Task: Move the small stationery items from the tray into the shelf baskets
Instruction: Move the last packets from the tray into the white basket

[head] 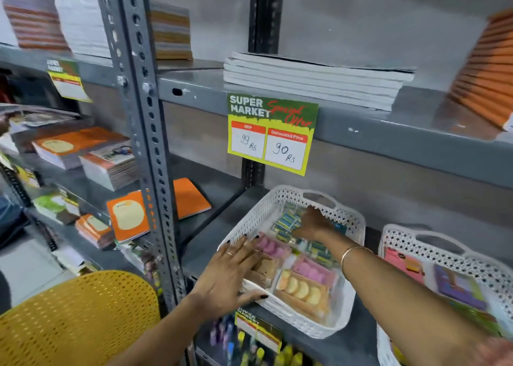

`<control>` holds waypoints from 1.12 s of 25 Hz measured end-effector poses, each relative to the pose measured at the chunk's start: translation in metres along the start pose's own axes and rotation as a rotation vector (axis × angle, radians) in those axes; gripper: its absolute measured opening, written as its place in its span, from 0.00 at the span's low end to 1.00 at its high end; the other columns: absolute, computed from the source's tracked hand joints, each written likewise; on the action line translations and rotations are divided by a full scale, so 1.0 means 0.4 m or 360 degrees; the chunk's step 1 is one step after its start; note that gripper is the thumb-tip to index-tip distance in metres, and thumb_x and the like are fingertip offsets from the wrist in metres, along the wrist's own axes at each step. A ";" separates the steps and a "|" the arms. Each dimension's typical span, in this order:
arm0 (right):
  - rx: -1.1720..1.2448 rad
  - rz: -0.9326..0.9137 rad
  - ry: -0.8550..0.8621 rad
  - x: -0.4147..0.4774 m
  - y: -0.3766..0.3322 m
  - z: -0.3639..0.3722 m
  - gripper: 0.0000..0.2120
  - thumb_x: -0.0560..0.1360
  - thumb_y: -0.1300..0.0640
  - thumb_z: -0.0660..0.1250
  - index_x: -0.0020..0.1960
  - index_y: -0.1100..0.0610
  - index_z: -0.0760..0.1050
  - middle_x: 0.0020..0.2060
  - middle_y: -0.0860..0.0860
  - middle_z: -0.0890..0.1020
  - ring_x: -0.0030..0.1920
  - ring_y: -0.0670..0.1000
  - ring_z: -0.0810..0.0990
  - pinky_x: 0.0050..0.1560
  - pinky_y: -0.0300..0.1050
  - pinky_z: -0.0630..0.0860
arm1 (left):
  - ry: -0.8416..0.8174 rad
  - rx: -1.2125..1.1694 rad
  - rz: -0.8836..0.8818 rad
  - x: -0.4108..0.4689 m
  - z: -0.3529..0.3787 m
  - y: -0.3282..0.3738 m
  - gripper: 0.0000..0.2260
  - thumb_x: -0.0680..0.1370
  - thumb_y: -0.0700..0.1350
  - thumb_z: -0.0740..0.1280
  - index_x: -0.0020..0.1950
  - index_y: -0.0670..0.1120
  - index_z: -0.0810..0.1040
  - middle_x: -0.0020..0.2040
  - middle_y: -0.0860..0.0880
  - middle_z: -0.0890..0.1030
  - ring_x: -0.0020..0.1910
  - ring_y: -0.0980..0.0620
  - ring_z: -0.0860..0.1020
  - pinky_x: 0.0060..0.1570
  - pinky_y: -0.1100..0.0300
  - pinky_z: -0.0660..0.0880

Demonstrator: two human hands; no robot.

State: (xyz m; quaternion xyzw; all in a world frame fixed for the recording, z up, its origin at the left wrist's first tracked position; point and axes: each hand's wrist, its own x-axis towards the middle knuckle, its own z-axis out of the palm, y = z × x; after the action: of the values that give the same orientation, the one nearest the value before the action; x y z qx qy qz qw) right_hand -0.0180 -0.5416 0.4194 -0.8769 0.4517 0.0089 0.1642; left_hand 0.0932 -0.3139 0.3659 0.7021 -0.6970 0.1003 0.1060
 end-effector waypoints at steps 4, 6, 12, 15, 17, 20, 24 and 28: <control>0.0011 -0.0072 -0.0083 0.028 -0.010 0.034 0.20 0.68 0.55 0.70 0.57 0.59 0.72 0.57 0.60 0.75 0.57 0.59 0.77 0.48 0.46 0.76 | 0.0033 0.0007 -0.0001 -0.002 -0.001 0.006 0.35 0.75 0.71 0.46 0.67 0.47 0.72 0.69 0.46 0.71 0.68 0.44 0.66 0.62 0.38 0.62; 0.0072 -0.0054 -0.0153 0.034 -0.007 0.049 0.17 0.67 0.57 0.70 0.53 0.58 0.70 0.53 0.58 0.76 0.49 0.56 0.78 0.45 0.44 0.77 | 0.0062 -0.0011 -0.0014 -0.001 0.000 0.006 0.35 0.75 0.71 0.46 0.67 0.47 0.72 0.68 0.46 0.71 0.68 0.44 0.67 0.62 0.39 0.62; 0.0192 -0.0097 -0.0193 0.062 0.006 0.070 0.21 0.67 0.61 0.69 0.59 0.58 0.72 0.49 0.54 0.77 0.46 0.53 0.79 0.46 0.44 0.79 | -0.0024 -0.0050 -0.0058 0.000 -0.011 0.013 0.37 0.75 0.71 0.44 0.69 0.48 0.70 0.71 0.47 0.68 0.70 0.45 0.63 0.65 0.41 0.53; 0.0187 -0.0106 -0.0180 0.061 0.001 0.073 0.22 0.67 0.60 0.68 0.61 0.58 0.71 0.55 0.56 0.78 0.50 0.55 0.79 0.51 0.49 0.81 | -0.0089 -0.0049 -0.0088 0.000 -0.021 0.015 0.40 0.73 0.73 0.41 0.72 0.48 0.65 0.74 0.47 0.61 0.73 0.48 0.54 0.68 0.48 0.43; 0.0155 -0.0113 -0.0168 0.061 -0.001 0.078 0.25 0.67 0.59 0.68 0.63 0.59 0.69 0.59 0.58 0.76 0.54 0.58 0.78 0.55 0.52 0.80 | -0.0141 -0.0041 -0.0104 -0.002 -0.023 0.013 0.43 0.70 0.74 0.38 0.74 0.48 0.61 0.75 0.48 0.58 0.74 0.49 0.50 0.68 0.52 0.38; 0.0097 -0.0108 -0.0174 0.066 -0.004 0.084 0.29 0.68 0.58 0.68 0.67 0.60 0.65 0.65 0.60 0.71 0.61 0.60 0.75 0.59 0.51 0.77 | -0.0176 -0.0044 -0.0116 -0.001 -0.027 0.016 0.44 0.69 0.74 0.36 0.75 0.49 0.59 0.76 0.48 0.56 0.74 0.49 0.49 0.68 0.53 0.38; -0.0007 -0.0132 -0.0160 0.062 -0.015 0.088 0.31 0.68 0.56 0.69 0.69 0.61 0.63 0.67 0.62 0.70 0.65 0.63 0.72 0.61 0.57 0.75 | -0.0237 0.0019 -0.0124 -0.003 -0.030 0.016 0.42 0.69 0.73 0.38 0.76 0.50 0.56 0.76 0.48 0.54 0.74 0.50 0.48 0.68 0.53 0.37; -0.0022 -0.0194 0.0021 0.023 -0.047 0.064 0.30 0.73 0.56 0.67 0.71 0.61 0.60 0.70 0.62 0.66 0.70 0.62 0.65 0.67 0.55 0.70 | -0.0229 -0.0010 -0.0098 -0.004 -0.037 0.021 0.47 0.66 0.74 0.30 0.76 0.50 0.56 0.76 0.49 0.53 0.74 0.50 0.47 0.69 0.53 0.38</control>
State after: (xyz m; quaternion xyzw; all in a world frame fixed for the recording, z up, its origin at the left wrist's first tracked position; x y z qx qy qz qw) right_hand 0.0057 -0.5313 0.3990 -0.9039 0.3984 -0.0038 0.1554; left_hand 0.0850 -0.3081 0.3795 0.7283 -0.6811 0.0442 0.0609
